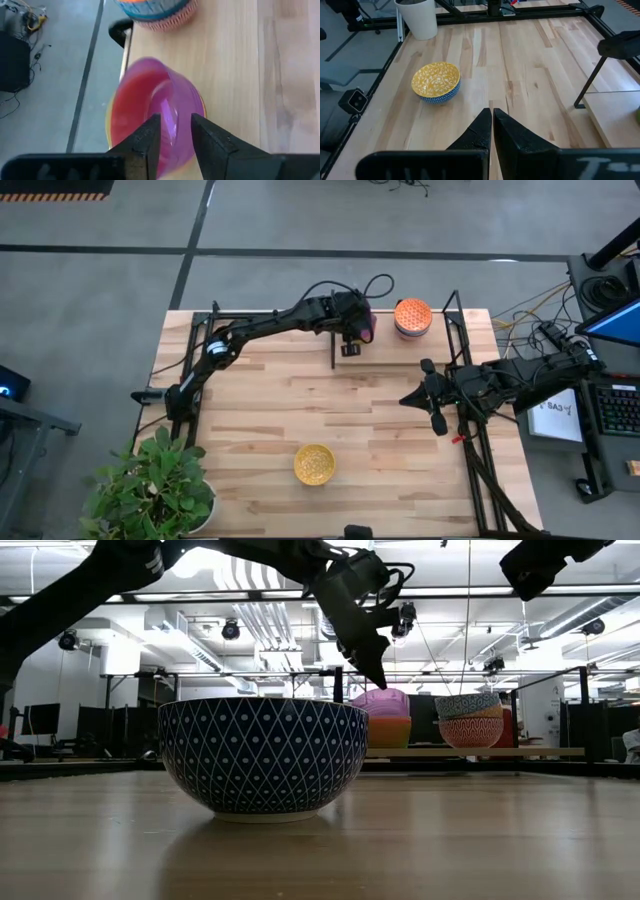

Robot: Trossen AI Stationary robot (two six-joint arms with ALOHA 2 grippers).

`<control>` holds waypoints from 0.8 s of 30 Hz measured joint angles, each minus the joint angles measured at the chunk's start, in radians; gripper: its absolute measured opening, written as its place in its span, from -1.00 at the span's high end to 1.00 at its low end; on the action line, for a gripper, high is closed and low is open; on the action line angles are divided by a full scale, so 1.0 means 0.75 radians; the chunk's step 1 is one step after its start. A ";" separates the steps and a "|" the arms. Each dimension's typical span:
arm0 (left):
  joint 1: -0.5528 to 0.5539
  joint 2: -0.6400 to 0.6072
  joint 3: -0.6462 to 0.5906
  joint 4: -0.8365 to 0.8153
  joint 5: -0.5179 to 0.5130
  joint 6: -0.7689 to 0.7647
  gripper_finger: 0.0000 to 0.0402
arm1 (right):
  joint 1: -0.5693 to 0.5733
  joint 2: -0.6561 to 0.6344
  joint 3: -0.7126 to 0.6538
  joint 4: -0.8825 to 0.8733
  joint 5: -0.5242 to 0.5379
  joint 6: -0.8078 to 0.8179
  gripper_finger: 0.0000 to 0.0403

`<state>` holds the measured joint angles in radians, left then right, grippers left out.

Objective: Place and stack bowls onto a shelf
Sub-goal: Stack the violet bowl on top of the yellow bowl on the shelf

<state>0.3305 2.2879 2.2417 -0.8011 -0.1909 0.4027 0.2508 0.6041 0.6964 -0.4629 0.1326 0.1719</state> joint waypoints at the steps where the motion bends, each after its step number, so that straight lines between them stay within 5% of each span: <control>1: 0.000 0.000 0.000 0.017 0.000 -0.005 0.56 | 0.000 0.000 0.000 0.000 0.000 0.000 0.96; 24: 0.019 0.041 -0.037 0.135 -0.005 -0.132 0.80 | 0.000 0.001 0.001 -0.007 0.000 -0.005 0.96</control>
<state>0.3445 2.3184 2.2138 -0.7000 -0.1947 0.3037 0.2508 0.6044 0.6968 -0.4679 0.1324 0.1681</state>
